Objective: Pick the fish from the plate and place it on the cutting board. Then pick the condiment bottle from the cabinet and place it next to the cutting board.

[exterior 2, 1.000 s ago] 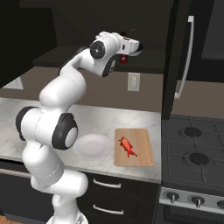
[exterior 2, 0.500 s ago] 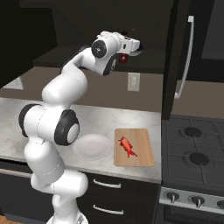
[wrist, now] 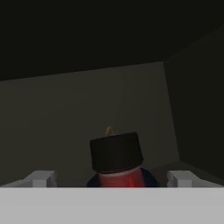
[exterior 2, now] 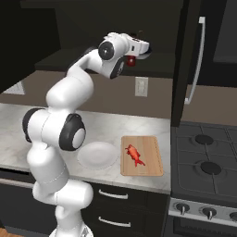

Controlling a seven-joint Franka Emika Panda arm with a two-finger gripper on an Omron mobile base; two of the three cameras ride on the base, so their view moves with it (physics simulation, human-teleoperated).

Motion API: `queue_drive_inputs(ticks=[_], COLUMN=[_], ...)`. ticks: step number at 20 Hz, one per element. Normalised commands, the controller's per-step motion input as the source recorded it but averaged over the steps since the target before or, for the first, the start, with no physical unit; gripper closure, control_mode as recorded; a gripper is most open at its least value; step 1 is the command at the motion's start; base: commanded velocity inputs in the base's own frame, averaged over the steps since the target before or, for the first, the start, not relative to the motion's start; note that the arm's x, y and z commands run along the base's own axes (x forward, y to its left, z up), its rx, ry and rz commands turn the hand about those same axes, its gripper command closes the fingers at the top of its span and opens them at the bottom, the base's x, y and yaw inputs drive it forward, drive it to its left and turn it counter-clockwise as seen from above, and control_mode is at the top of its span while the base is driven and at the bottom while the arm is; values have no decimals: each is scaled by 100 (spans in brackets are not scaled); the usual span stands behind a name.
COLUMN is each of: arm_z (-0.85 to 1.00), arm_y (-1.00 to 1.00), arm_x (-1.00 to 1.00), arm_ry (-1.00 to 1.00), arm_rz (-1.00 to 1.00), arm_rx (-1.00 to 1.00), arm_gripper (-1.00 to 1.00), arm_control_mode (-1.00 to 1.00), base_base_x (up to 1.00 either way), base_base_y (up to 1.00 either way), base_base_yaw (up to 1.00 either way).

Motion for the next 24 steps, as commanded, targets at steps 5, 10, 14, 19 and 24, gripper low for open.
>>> queue_drive_inputs(ticks=[5, 10, 14, 19, 24], arm_z=[0, 0, 0, 0, 0], arm_y=[-11, -8, -2, 0, 0], arm_x=[0, 0, -3, -15, -21], arm_ry=[1, 0, 0, 0, -3], arm_rz=[-3, -2, -1, 0, 0], arm_rx=[4, 4, 2, 0, 0], arm_gripper=[-100, -100, -100, 100, 100], arm_control_mode=[-100, -100, -100, -100, -100], base_base_x=[0, 0, 0, 0, 0], base_base_y=[0, 0, 0, 0, 0], base_base_yaw=[0, 0, 0, 0, 0])
